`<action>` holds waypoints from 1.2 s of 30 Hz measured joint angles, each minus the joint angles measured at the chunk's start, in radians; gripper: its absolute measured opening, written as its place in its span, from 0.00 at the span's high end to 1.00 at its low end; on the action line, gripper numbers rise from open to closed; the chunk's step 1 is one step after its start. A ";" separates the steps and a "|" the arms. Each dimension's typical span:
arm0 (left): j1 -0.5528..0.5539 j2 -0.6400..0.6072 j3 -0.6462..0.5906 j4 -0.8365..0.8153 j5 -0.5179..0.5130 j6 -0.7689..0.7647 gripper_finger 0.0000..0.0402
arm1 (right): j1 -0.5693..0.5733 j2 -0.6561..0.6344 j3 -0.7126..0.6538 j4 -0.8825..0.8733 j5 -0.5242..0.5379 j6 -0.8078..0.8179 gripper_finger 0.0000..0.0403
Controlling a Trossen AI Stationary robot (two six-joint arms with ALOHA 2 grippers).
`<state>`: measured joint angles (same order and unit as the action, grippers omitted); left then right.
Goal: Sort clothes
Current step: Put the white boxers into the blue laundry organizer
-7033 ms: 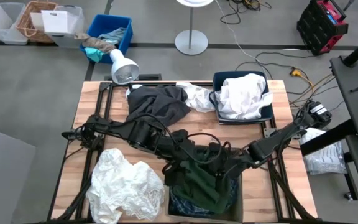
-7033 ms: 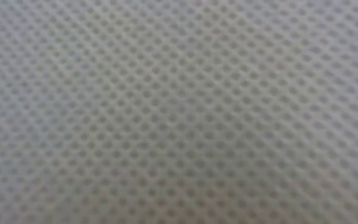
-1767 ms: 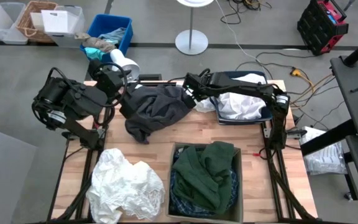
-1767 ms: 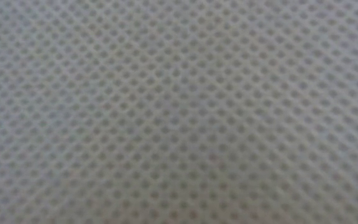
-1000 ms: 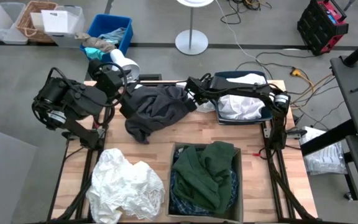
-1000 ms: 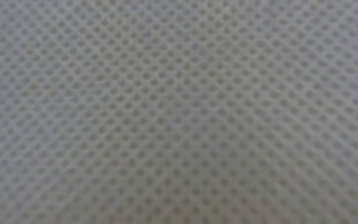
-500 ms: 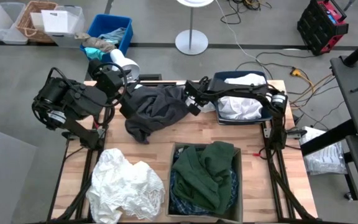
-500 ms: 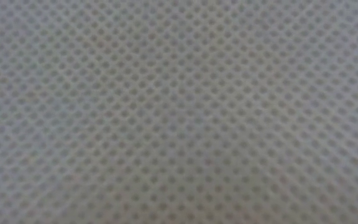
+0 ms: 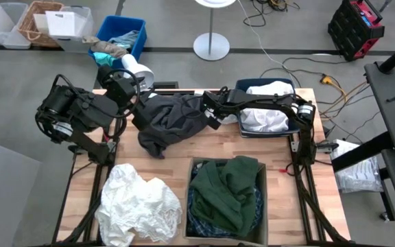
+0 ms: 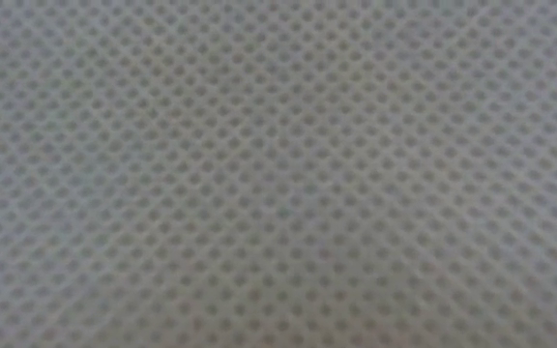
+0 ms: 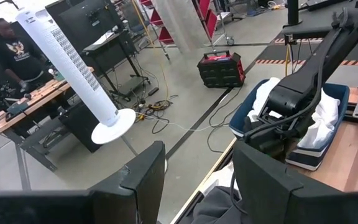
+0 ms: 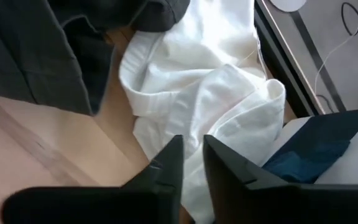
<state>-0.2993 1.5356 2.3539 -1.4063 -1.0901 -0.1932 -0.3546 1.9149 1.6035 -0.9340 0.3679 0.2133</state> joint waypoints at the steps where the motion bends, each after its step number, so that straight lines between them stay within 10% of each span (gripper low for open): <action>1: 0.000 0.000 0.000 0.000 0.000 0.000 0.58 | 0.002 0.002 0.001 0.003 0.000 0.004 0.82; 10: 0.000 0.000 0.000 0.023 0.000 0.000 0.58 | 0.011 0.066 0.006 0.014 -0.001 -0.010 0.46; 20: 0.000 0.000 0.001 0.026 0.000 -0.010 0.58 | 0.010 0.135 0.006 0.023 0.053 -0.133 0.33; 28: 0.000 0.000 0.001 0.030 0.000 -0.010 0.58 | 0.007 0.153 0.006 0.030 0.081 -0.178 0.40; 36: 0.000 0.000 0.001 0.030 0.000 -0.010 0.58 | 0.007 0.153 0.006 0.031 0.080 -0.180 0.70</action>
<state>-0.2990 1.5356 2.3550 -1.3766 -1.0897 -0.2035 -0.3473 2.0682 1.6093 -0.9028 0.4480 0.0334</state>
